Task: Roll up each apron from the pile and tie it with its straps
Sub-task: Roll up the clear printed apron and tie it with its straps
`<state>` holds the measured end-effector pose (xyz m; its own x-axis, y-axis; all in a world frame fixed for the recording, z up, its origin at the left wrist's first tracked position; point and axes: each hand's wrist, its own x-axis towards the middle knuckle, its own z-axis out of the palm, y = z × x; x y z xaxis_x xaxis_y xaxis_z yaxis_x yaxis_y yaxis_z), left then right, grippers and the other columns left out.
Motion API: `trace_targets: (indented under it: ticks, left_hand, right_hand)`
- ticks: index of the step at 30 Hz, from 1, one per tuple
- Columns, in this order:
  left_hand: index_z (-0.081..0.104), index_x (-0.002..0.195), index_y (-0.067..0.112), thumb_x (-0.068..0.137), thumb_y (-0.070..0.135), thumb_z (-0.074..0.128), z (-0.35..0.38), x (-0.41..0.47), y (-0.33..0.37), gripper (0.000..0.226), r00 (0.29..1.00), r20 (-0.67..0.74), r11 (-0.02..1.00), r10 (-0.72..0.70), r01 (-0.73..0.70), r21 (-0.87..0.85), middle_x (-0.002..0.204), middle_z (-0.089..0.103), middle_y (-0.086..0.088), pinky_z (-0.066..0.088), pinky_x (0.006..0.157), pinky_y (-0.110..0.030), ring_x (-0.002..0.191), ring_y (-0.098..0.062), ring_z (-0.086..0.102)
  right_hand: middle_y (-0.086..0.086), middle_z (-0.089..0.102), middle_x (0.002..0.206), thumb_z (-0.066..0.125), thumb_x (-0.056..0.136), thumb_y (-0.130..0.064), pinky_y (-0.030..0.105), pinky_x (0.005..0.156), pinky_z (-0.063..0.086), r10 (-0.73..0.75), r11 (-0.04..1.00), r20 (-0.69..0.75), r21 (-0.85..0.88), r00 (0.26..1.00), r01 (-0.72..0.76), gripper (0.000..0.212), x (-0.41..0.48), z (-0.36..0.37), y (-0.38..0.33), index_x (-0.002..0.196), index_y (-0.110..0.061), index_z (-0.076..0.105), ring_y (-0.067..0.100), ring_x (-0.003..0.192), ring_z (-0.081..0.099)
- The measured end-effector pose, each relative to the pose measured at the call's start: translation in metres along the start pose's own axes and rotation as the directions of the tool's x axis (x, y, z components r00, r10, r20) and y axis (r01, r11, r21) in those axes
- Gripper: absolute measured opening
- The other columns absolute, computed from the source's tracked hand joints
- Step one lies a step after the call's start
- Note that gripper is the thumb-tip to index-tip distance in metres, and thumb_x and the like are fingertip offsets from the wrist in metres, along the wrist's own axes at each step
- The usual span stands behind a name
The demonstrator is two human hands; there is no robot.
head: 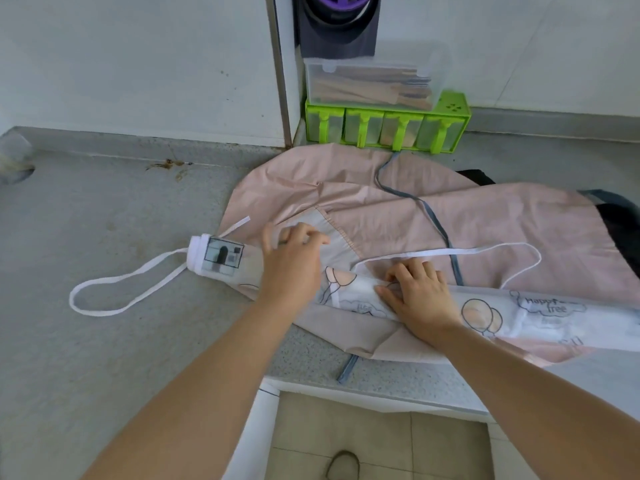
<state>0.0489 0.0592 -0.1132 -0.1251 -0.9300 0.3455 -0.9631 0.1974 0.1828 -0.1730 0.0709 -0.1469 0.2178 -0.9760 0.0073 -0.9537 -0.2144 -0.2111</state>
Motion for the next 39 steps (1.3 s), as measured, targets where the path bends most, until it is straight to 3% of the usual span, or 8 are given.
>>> trace_targets:
  ticks: [3,8,13,19,29,32,35,39]
  left_hand:
    - [0.065,0.106,0.013,0.080,-0.001,0.061,0.025,-0.003,0.062,0.030,0.966,0.091,0.911,0.243,-0.195,-0.363,0.105,0.059,-0.005,0.049,0.086,-0.043,0.090,-0.027,0.061]
    - [0.057,0.123,0.014,0.097,0.024,0.039,0.055,-0.014,0.104,0.034,0.983,0.180,0.802,0.016,0.095,-0.589,0.125,0.055,-0.004,0.043,0.096,-0.031,0.111,-0.018,0.051]
    - [0.067,0.106,0.020,0.090,0.040,0.035,0.073,-0.021,0.100,0.041,0.980,0.108,0.943,0.167,-0.127,-0.308,0.110,0.061,0.000,0.051,0.072,-0.034,0.094,-0.021,0.058]
    - [0.065,0.101,0.022,0.089,0.039,0.038,0.083,-0.020,0.099,0.034,0.980,0.038,0.961,0.193,-0.181,-0.207,0.103,0.059,-0.001,0.050,0.080,-0.038,0.097,-0.018,0.039]
    - [0.057,0.079,0.019,0.090,0.039,0.034,0.078,-0.006,0.110,0.032,0.964,0.073,0.965,0.255,-0.258,0.035,0.083,0.056,0.001,0.037,0.069,-0.038,0.078,-0.023,0.052]
    - [0.057,0.082,0.019,0.091,0.038,0.035,0.080,-0.008,0.109,0.031,0.961,0.058,0.962,0.272,-0.273,0.026,0.084,0.056,0.002,0.028,0.070,-0.037,0.080,-0.023,0.050]
    - [0.058,0.085,0.020,0.092,0.038,0.035,0.082,-0.010,0.110,0.029,0.964,0.064,0.966,0.258,-0.259,0.005,0.087,0.058,0.003,0.028,0.074,-0.037,0.084,-0.023,0.049]
    - [0.056,0.080,0.019,0.094,0.036,0.031,0.079,-0.009,0.111,0.032,0.969,0.106,0.974,0.225,-0.225,-0.006,0.084,0.055,0.002,0.027,0.075,-0.037,0.081,-0.024,0.050]
  right_hand:
    - [0.008,0.055,0.108,0.029,0.086,-0.051,0.041,0.087,0.037,0.030,0.999,-0.002,0.041,1.000,-0.030,0.053,0.000,-0.003,-0.005,0.111,-0.015,0.060,0.030,0.100,0.050]
    - [0.005,0.058,0.106,0.049,0.084,-0.008,0.036,0.088,0.043,0.156,0.930,0.010,0.335,0.988,-0.151,0.030,0.006,-0.009,-0.003,0.110,-0.013,0.063,0.024,0.097,0.050]
    - [0.005,0.060,0.085,0.052,0.082,-0.022,0.035,0.071,0.045,0.076,0.957,-0.151,0.290,0.986,-0.029,0.019,-0.034,-0.019,0.054,0.087,-0.009,0.065,0.027,0.079,0.054]
    - [0.005,0.059,0.079,0.044,0.087,-0.040,0.033,0.066,0.043,0.138,0.977,-0.152,0.185,0.979,-0.109,0.039,-0.053,-0.033,0.131,0.079,-0.007,0.062,0.028,0.077,0.051]
    - [0.004,0.059,0.069,0.042,0.087,-0.037,0.038,0.068,0.046,0.084,0.993,-0.154,-0.067,0.984,-0.096,0.038,-0.045,-0.038,0.131,0.067,-0.010,0.060,0.028,0.066,0.055]
    - [0.002,0.060,0.075,0.042,0.089,-0.038,0.036,0.071,0.038,-0.085,0.990,-0.219,-0.124,0.972,0.059,0.036,-0.037,-0.038,0.113,0.075,-0.012,0.064,0.025,0.069,0.054]
    - [0.003,0.062,0.090,0.038,0.090,-0.050,0.036,0.075,0.047,-0.248,0.969,-0.036,-0.011,0.968,0.248,0.047,-0.023,-0.031,0.089,0.096,-0.012,0.066,0.024,0.079,0.057]
    - [0.002,0.057,0.100,0.042,0.089,-0.058,0.035,0.086,0.043,-0.198,0.980,0.235,0.064,0.951,0.188,0.052,-0.001,-0.042,0.075,0.106,-0.011,0.056,0.022,0.090,0.052]
